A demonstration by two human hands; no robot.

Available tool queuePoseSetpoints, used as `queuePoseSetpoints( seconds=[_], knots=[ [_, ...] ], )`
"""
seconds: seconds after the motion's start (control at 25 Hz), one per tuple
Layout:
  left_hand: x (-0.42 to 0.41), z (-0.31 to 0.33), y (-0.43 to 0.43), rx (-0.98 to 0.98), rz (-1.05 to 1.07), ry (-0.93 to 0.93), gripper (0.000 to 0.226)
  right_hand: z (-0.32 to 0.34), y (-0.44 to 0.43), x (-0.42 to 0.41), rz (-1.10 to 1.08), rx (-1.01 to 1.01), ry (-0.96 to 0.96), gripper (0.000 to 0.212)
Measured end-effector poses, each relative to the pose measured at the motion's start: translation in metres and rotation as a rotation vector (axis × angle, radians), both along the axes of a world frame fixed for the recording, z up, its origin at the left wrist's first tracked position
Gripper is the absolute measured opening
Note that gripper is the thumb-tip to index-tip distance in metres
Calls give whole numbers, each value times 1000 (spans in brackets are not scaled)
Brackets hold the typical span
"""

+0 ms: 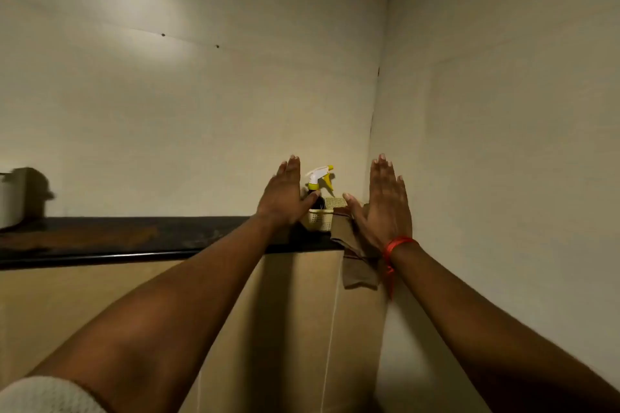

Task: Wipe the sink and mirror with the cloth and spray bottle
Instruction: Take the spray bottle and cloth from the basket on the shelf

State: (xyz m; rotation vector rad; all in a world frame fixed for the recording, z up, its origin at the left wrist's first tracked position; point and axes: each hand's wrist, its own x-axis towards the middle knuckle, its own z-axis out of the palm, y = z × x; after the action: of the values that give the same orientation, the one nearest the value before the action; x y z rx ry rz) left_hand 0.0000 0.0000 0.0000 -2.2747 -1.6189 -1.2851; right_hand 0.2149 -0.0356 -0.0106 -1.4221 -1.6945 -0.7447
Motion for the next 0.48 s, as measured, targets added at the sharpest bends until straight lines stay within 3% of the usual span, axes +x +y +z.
queuePoseSetpoints(
  seconds=[0.08,0.2,0.28,0.4,0.48],
  knots=[
    [24,7,36,-176,-65,-211,105,7,34,7,42,-135,36,79],
    [51,16,85,-325,5,-386,106,29,84,13,126,-639,95,56],
    [62,10,112,-355,52,-357,90,38,110,9,119,-845,57,47],
    [65,-1,146,-357,173,-408,64,54,133,-3,57,-910,-28,44],
    [61,-5,157,-344,208,-364,48,66,138,-16,-19,-1106,-127,43]
  ],
)
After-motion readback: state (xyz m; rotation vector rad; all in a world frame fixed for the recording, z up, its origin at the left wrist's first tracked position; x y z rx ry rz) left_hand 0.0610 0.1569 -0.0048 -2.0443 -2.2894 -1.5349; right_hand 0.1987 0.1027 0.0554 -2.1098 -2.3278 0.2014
